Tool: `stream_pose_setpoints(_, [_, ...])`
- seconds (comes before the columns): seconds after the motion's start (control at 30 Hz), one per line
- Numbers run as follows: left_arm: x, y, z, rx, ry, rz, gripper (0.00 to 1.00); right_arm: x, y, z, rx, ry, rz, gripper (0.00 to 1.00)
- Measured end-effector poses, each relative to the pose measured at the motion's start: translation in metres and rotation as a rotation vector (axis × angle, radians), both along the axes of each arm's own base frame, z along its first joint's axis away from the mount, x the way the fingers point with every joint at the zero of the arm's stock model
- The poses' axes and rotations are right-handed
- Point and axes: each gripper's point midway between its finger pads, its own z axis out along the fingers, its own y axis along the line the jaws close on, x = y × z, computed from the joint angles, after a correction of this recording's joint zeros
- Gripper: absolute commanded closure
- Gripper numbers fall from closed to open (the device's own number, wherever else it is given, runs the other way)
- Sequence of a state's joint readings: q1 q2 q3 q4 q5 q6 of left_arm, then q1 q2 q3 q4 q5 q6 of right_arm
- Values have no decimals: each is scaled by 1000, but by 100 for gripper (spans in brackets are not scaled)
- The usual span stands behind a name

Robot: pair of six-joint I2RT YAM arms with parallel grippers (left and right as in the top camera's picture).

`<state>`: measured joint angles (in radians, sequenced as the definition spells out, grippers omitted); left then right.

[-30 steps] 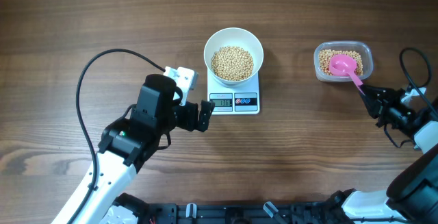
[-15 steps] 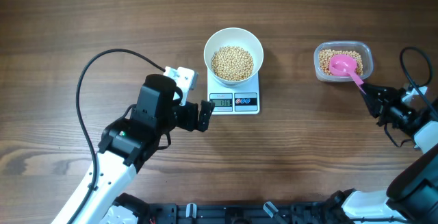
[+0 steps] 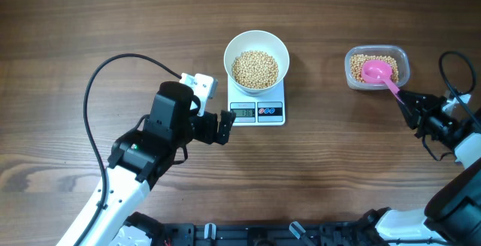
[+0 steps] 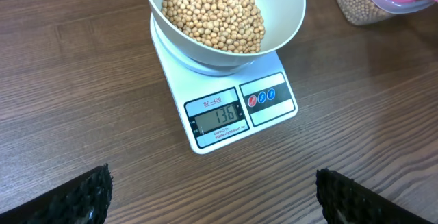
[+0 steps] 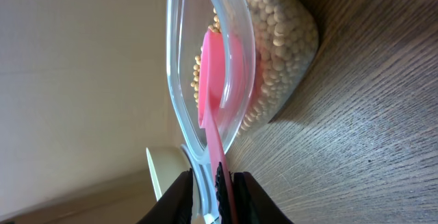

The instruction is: Scoop item into bowl and weigh 150g on scale

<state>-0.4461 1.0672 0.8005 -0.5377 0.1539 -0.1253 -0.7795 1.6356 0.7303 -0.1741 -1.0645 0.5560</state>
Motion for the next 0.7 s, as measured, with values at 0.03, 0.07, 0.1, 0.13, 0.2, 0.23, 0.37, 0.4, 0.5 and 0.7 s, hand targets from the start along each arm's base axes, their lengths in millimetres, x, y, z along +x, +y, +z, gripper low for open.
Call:
stream_pose_setpoints(0.03, [0,0,0,0,0,0,0,0,0,0,0,0,0,84])
stream_pose_setpoints(0.07, [0,0,0,0,0,0,0,0,0,0,0,1,-1,89])
stream_pose_setpoints(0.1, [0,0,0,0,0,0,0,0,0,0,1,1,-1,92])
stream_pose_setpoints(0.13, [0,0,0,0,0,0,0,0,0,0,-4,0,0,93])
stream_pose_setpoints(0.2, [0,0,0,0,0,0,0,0,0,0,-4,1,0,96])
stream_pose_setpoints(0.23, [0,0,0,0,0,0,0,0,0,0,-4,1,0,96])
stream_pose_setpoints(0.37, [0,0,0,0,0,0,0,0,0,-1,-2,3,0,96])
stream_pose_setpoints(0.4, [0,0,0,0,0,0,0,0,0,-1,-1,3,0,96])
stream_pose_setpoints(0.5, [0,0,0,0,0,0,0,0,5,5,25,-22,19,96])
stream_pose_setpoints(0.7, [0,0,0,0,0,0,0,0,9,37,-14,-112,42,96])
